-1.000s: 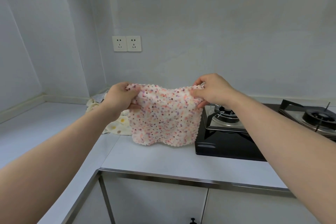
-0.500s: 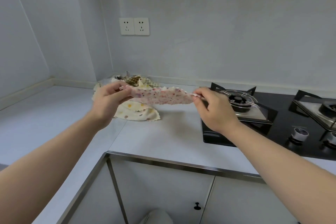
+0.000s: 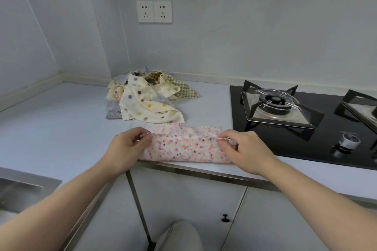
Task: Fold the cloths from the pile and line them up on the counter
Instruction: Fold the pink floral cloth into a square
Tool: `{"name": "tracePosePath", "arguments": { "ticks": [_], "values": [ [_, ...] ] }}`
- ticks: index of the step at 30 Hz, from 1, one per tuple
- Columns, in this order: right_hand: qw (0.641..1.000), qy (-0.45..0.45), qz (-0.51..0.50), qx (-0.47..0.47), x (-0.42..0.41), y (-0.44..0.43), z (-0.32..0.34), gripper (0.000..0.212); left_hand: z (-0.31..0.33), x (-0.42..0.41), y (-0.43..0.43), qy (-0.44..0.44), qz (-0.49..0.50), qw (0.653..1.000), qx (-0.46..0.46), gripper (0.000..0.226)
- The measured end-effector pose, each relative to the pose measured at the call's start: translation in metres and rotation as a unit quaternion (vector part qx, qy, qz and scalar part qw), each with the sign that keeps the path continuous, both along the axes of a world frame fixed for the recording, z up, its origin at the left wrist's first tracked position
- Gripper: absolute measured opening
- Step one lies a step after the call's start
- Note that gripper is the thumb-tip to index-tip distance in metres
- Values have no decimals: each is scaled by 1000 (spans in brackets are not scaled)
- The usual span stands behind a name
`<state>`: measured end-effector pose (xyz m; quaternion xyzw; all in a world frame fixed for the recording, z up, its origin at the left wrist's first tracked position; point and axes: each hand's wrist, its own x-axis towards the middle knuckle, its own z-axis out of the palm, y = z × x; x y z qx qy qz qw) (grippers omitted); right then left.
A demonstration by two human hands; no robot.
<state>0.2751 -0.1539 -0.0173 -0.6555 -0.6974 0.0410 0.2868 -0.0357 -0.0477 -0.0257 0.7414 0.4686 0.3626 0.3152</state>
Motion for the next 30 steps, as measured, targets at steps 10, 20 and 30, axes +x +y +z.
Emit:
{"name": "tracePosePath", "arguments": {
  "ticks": [10, 20, 30],
  "values": [
    [997, -49, -63, -9, -4, 72, 5, 23, 2, 30, 65, 161, 54, 983, 73, 10],
    [990, -102, -89, -50, 1, 87, -28, 19, -26, 28, 88, 215, 28, 971, 99, 14],
    [979, 178, -75, -72, 6, 82, 6, 31, 10, 27, 76, -28, 30, 999, 8, 24]
  ]
}}
